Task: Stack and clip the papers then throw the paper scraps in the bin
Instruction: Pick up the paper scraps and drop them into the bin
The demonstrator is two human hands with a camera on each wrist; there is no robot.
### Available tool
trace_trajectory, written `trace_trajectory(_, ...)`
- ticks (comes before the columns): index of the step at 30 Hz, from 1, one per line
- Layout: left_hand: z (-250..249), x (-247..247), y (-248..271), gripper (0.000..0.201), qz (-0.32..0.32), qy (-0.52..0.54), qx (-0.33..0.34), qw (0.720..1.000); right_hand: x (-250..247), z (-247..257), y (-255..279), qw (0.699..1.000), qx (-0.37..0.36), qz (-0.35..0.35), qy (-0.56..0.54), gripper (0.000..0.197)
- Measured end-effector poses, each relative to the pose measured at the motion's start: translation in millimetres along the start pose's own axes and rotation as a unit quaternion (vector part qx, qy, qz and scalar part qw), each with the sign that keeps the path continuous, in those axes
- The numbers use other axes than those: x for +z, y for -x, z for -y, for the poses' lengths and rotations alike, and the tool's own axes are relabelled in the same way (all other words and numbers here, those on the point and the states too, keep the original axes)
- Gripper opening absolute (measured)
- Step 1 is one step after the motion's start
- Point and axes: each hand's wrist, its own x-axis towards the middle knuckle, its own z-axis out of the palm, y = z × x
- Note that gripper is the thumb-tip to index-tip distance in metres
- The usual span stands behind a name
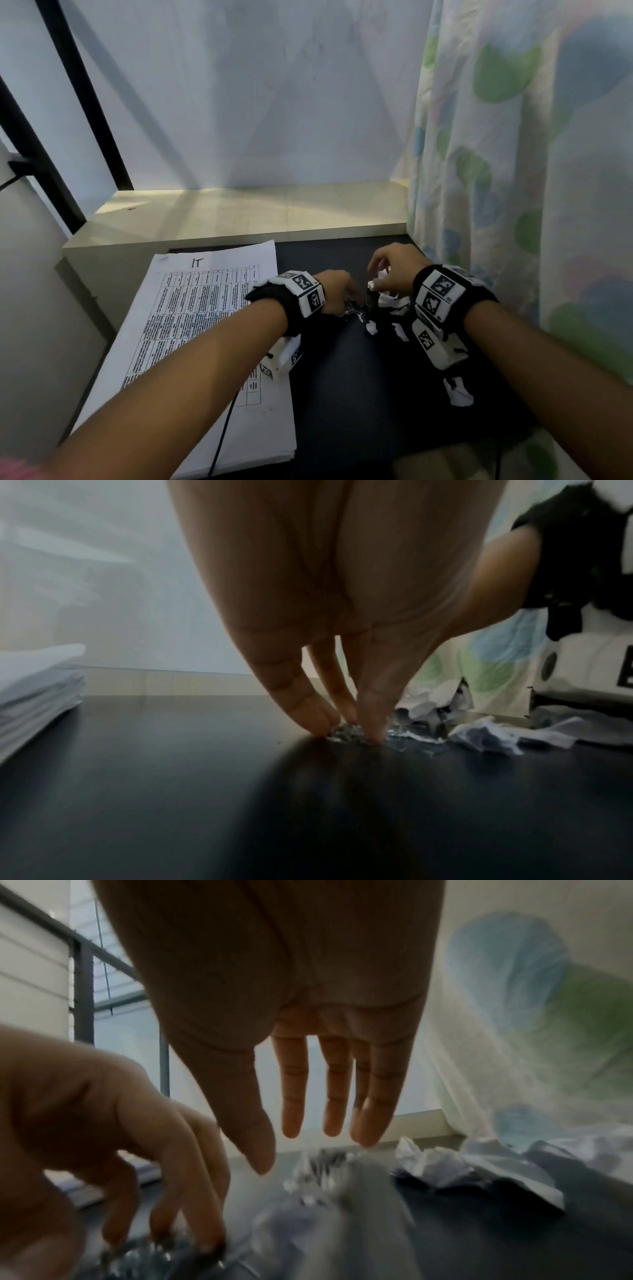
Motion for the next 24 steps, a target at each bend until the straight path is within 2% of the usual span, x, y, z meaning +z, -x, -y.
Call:
trace_trajectory(3,-2.7,-1.1,5.6,0.046,-0.014,0.002,0.004,1.000,-9.2,3.7,13.1,0.999,-0.017,-0.021,-0.018,0.021)
trace_trajectory(6,-4.1,-5.4,11.0,0.045,-0.040,-0.012,-0.004,0.999,-9.9,8.3,28.4,0.999,-0.021,0.032,0.012,0.019)
trace_trajectory(8,-5.2,-4.8,14.0,0.044,-0.032,-0.028,-0.011,0.999,-2.9,11.1,37.7,0.997,-0.016,0.067,0.031,0.022)
trace_trajectory(11,-8.8,0.1,15.8,0.043,-0.011,-0.033,-0.009,0.999,11.4,14.2,44.9,0.995,-0.037,0.084,0.035,0.029)
trace_trajectory(13,-11.9,2.3,16.3,0.042,-0.006,-0.026,-0.005,1.000,17.7,15.2,44.9,0.994,-0.042,0.097,0.041,0.025)
trace_trajectory(15,-13.4,2.9,15.8,0.043,-0.005,-0.012,0.000,1.000,17.8,14.3,43.7,0.994,-0.027,0.090,0.055,0.021)
trace_trajectory(17,-13.3,2.7,15.2,0.043,-0.004,-0.013,-0.004,1.000,13.5,10.7,43.0,0.994,0.003,0.077,0.076,0.024)
trace_trajectory(20,-11.2,1.3,13.9,0.041,-0.016,-0.025,-0.021,0.999,9.0,3.5,39.4,0.992,0.033,0.096,0.081,0.031)
trace_trajectory(24,-12.4,3.1,12.4,0.038,-0.014,-0.035,-0.032,0.999,12.8,10.2,35.8,0.997,0.016,0.049,0.062,0.023)
